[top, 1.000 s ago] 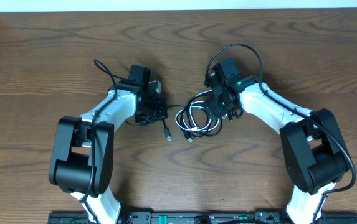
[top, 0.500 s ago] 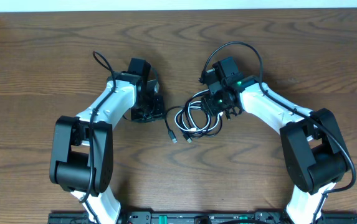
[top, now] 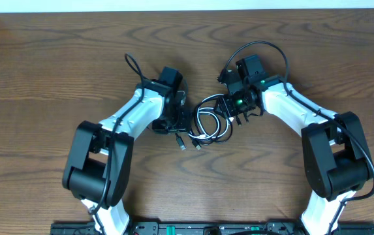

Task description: Untangle cables

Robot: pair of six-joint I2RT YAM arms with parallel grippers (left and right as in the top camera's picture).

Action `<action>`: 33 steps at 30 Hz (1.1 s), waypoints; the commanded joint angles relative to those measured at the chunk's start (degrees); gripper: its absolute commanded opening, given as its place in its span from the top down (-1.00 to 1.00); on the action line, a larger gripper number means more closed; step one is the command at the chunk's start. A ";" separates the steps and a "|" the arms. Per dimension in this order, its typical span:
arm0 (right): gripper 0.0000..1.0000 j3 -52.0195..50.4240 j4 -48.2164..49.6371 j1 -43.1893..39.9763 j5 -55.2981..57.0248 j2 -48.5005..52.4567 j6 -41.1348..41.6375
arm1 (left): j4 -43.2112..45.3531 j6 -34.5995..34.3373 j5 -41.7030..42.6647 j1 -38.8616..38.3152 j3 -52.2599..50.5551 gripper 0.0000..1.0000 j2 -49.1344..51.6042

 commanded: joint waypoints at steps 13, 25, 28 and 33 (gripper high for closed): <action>-0.47 0.22 -2.67 -0.09 18.75 1.79 0.42 | -0.17 -1.16 -2.19 -1.05 0.09 -0.22 5.46; -0.17 0.20 -4.44 -0.09 26.45 6.43 -3.93 | -0.66 -1.16 -7.41 -1.03 0.28 -0.06 5.35; 0.18 0.20 -5.60 -0.09 31.32 6.43 -3.93 | -0.85 -1.16 -11.04 -1.03 0.28 -0.06 5.38; 0.77 0.22 -5.51 -0.07 32.35 6.43 -3.91 | -0.81 -1.11 -13.62 -1.03 0.28 -0.07 5.38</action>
